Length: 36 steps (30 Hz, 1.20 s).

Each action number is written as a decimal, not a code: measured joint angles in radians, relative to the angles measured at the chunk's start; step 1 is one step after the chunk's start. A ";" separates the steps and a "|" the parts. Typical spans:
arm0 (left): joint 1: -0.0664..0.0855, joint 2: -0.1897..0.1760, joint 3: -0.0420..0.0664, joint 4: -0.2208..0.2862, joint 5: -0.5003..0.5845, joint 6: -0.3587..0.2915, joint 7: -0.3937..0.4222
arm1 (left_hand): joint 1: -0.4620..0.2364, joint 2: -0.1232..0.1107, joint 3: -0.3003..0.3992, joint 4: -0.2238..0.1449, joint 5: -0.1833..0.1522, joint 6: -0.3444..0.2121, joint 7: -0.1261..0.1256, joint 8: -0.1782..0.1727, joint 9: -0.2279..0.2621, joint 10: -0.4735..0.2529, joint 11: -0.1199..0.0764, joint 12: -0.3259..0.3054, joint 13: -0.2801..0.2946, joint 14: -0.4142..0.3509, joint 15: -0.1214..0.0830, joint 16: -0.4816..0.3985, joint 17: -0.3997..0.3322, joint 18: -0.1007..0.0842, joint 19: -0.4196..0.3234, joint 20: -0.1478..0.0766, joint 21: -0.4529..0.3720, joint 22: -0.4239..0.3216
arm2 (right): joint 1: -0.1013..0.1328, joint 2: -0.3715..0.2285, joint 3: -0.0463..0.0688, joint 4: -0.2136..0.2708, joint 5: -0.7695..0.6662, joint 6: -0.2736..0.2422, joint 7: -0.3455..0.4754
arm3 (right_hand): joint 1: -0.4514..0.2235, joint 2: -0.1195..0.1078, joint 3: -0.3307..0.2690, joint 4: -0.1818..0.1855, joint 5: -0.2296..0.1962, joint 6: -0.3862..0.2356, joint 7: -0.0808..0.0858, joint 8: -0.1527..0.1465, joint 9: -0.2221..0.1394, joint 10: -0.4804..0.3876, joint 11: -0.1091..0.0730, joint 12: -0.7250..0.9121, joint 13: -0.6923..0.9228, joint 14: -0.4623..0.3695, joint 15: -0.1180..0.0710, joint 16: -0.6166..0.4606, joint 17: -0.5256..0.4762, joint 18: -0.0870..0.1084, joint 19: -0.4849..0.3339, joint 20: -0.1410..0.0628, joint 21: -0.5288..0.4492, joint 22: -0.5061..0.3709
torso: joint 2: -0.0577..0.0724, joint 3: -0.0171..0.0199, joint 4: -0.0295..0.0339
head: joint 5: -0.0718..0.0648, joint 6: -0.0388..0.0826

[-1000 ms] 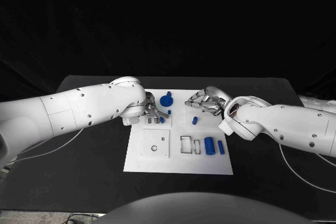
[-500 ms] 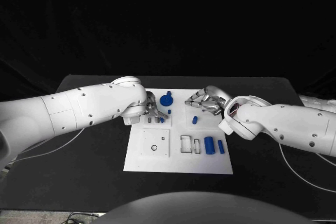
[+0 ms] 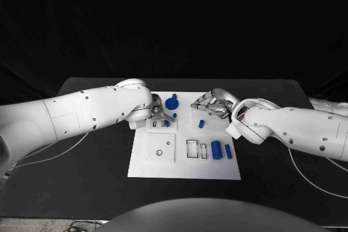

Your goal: Assemble the parts on the task board

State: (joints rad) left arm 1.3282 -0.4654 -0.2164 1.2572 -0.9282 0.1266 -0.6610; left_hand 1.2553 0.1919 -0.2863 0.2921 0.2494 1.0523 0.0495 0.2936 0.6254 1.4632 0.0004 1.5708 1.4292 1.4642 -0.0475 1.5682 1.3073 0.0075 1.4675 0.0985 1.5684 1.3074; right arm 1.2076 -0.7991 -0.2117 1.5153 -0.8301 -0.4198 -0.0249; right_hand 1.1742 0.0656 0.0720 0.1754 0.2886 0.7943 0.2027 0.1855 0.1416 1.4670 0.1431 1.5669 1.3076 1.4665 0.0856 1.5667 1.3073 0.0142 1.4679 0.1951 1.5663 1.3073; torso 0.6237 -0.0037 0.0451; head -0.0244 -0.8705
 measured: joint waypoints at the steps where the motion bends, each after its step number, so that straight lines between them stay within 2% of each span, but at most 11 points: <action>1: 0.000 0.000 0.000 0.000 0.001 0.000 0.001 | 0.000 0.000 0.000 0.000 0.001 0.000 0.000 0.000 0.000 0.000 0.000 0.000 0.000 0.000 0.000 0.000 0.000 0.000 0.000 0.000 0.000 0.000 | 0.000 0.000 0.000 0.000 0.000 0.000 0.000 | 0.000 0.000 0.000 0.000 0.000 0.000 0.000 0.000 0.000 0.000 0.000 0.000 0.000 0.000 0.000 0.000 0.000 0.000 0.000 0.000 0.000 0.000 | 0.000 -0.0001 0.0000 | 0.000 0.000; 8: 0.000 0.000 0.000 -0.001 0.005 -0.002 0.003 | 0.000 0.000 0.000 0.000 0.004 0.000 0.000 0.000 0.003 0.000 0.000 0.000 0.001 0.000 0.000 0.000 0.000 0.000 -0.004 -0.004 0.000 0.000 | 0.000 0.001 0.000 -0.001 0.000 0.000 0.000 | 0.000 0.000 0.000 0.000 0.000 0.000 0.000 0.000 0.000 0.000 0.000 0.000 0.000 0.000 0.000 0.000 0.000 0.000 0.000 0.000 0.000 0.001 | 0.000 -0.0003 0.0006 | 0.001 0.000; 13: 0.000 0.002 0.000 -0.002 0.006 -0.002 0.004 | 0.015 -0.011 0.005 -0.005 0.020 0.007 -0.007 0.000 0.012 0.000 0.000 0.000 0.001 0.000 0.000 0.000 0.000 0.000 -0.004 -0.004 0.000 0.000 | 0.000 0.001 0.000 -0.001 0.000 0.000 -0.001 | 0.000 0.000 0.000 0.000 0.000 0.000 0.000 0.000 0.000 0.000 0.000 0.000 0.000 0.000 0.000 0.000 0.000 0.000 0.000 0.000 0.000 0.001 | 0.000 -0.0004 0.0006 | 0.001 0.001; 16: 0.000 0.003 0.000 -0.002 0.007 -0.003 0.005 | 0.052 -0.019 0.021 -0.010 0.045 0.013 -0.012 0.000 0.025 -0.005 0.004 0.000 0.054 0.000 0.000 0.000 0.000 0.000 0.000 -0.007 0.000 0.000 | 0.000 0.001 0.000 -0.001 0.000 0.000 -0.001 | 0.000 0.000 0.000 0.000 0.000 0.000 0.000 0.000 0.000 0.000 0.000 0.000 0.000 0.000 0.000 0.000 0.000 0.000 0.000 0.000 0.000 0.001 | 0.000 -0.0004 0.0006 | 0.000 0.001; 20: 0.000 0.003 0.000 -0.002 0.007 -0.003 0.006 | 0.106 -0.034 0.044 -0.025 0.105 0.013 -0.012 0.000 0.040 -0.011 0.010 0.002 0.077 0.005 -0.004 0.000 0.000 0.000 -0.004 -0.011 0.000 0.000 | 0.000 0.002 0.000 -0.001 0.000 0.000 -0.001 | 0.000 0.000 0.000 0.000 0.000 0.000 0.000 0.000 0.000 0.000 0.000 0.000 0.000 0.000 0.000 0.000 0.001 0.000 0.000 0.000 0.000 0.001 | 0.000 -0.0004 0.0006 | 0.000 0.001; 26: 0.001 0.003 0.001 -0.002 0.008 -0.006 0.009 | 0.171 -0.068 0.089 -0.047 0.154 0.005 -0.019 -0.001 0.054 -0.015 0.014 0.004 0.079 0.001 -0.008 0.000 0.000 0.000 0.000 -0.014 0.000 0.000 | 0.000 0.002 0.000 -0.001 0.000 0.000 -0.002 | 0.000 0.000 0.000 0.000 0.000 0.000 0.000 0.000 0.000 0.000 0.000 0.000 0.000 0.000 0.000 0.000 0.001 0.000 0.000 0.000 0.000 0.001 | 0.000 -0.0004 0.0006 | 0.001 0.002; 31: 0.001 0.002 0.001 -0.002 0.009 -0.012 0.013 | 0.196 -0.093 0.125 -0.055 0.166 0.001 -0.016 -0.005 0.064 -0.021 0.012 0.004 0.079 0.001 -0.008 0.000 0.000 0.000 -0.004 -0.018 0.000 0.000 | 0.000 0.002 0.000 -0.002 0.000 0.000 -0.002 | 0.000 0.000 0.000 0.000 0.000 0.000 0.000 0.000 0.000 0.000 0.000 0.000 0.000 0.000 0.000 0.000 0.001 0.000 0.000 0.000 0.000 0.001 | 0.000 -0.0002 0.0006 | 0.002 0.003; 36: 0.000 0.000 0.001 0.000 0.009 -0.020 0.019 | 0.210 -0.093 0.137 -0.050 0.166 -0.002 -0.012 -0.005 0.067 -0.035 0.012 0.006 0.079 0.000 -0.008 0.000 0.001 0.000 -0.004 -0.018 0.000 0.000 | 0.000 0.001 0.000 -0.002 0.000 0.000 -0.002 | 0.000 0.000 0.000 0.000 0.000 0.000 0.000 0.000 0.000 0.000 0.000 0.000 0.000 0.000 0.000 0.000 0.001 0.000 0.000 0.000 0.000 0.000 | 0.000 -0.0003 0.0006 | 0.002 0.003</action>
State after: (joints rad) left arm 1.3284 -0.4658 -0.2155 1.2568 -0.9191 0.1068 -0.6417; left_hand 1.4651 0.0991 -0.1494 0.2417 0.4151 1.0505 0.0372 0.2886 0.6923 1.4287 0.0124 1.5765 1.5086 1.4647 -0.0559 1.5682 1.3081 0.0075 1.4639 0.0805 1.5684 1.3074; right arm 1.2074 -0.7976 -0.2117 1.5129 -0.8305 -0.4196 -0.0271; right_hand 1.1742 0.0656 0.0720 0.1753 0.2886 0.7943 0.2027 0.1854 0.1413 1.4670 0.1431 1.5669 1.3073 1.4665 0.0856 1.5667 1.3080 0.0143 1.4679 0.1951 1.5663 1.3078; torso 0.6236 -0.0040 0.0456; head -0.0224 -0.8677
